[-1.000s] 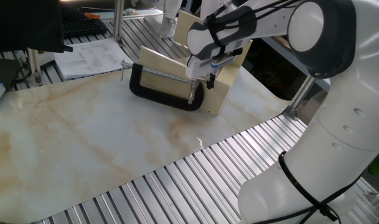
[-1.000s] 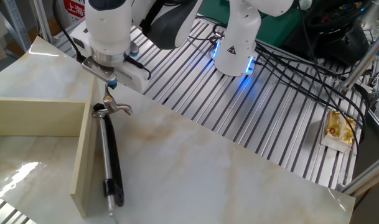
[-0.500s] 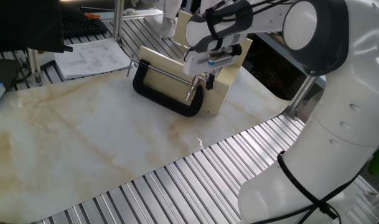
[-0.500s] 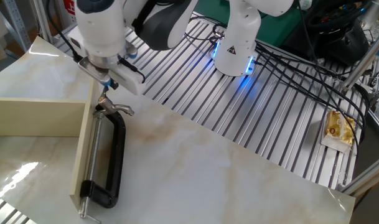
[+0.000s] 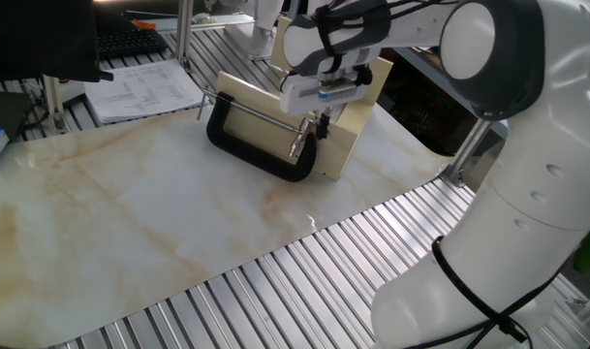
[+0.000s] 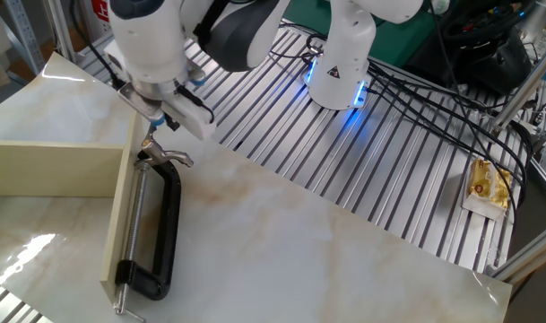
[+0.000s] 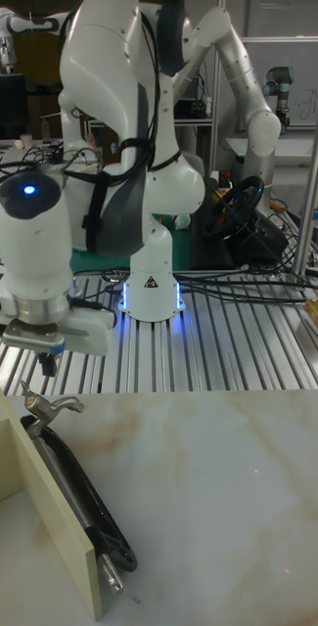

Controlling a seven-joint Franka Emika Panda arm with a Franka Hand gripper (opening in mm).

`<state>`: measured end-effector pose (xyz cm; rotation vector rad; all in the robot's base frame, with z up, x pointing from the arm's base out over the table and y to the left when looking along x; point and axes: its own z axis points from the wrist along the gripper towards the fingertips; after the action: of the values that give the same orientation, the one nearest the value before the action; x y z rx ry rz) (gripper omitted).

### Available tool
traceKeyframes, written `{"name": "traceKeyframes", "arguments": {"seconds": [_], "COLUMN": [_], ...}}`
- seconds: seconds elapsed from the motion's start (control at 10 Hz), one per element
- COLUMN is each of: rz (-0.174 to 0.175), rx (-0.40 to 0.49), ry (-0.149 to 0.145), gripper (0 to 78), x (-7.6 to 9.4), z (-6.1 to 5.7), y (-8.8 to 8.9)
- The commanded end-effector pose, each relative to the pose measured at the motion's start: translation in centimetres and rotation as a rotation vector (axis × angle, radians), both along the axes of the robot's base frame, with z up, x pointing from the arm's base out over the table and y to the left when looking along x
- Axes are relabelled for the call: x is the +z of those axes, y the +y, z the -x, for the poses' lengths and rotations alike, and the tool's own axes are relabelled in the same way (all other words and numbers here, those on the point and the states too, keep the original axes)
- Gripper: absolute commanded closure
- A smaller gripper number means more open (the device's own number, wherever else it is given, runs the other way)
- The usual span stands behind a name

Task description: Turn on the water tap

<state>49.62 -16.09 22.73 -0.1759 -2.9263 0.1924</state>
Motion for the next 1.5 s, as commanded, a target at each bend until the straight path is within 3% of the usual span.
{"name": "traceKeyframes", "arguments": {"seconds": [0.1, 0.2, 0.5, 0.6, 0.8, 1.1, 1.3, 1.5], "rz": [-0.065, -0.061, -0.055, -0.055, -0.052, 0.002, 0.001, -0.022], "rx": [-0.052, -0.061, -0.084, -0.083, -0.082, -0.089, -0.066, -0.015], "ry": [-0.055, -0.062, -0.088, -0.099, -0.156, -0.223, -0.267, -0.271], "gripper": [77.6, 77.6, 77.6, 77.6, 77.6, 77.6, 77.6, 77.6], "x": [1.9, 2.4, 6.0, 6.5, 7.8, 8.5, 9.3, 10.4], "z": [0.0, -0.1, -0.8, -0.9, -1.1, -0.9, -1.0, -1.2], "y": [3.1, 3.8, 6.9, 7.0, 6.8, 6.8, 6.2, 5.2]}}
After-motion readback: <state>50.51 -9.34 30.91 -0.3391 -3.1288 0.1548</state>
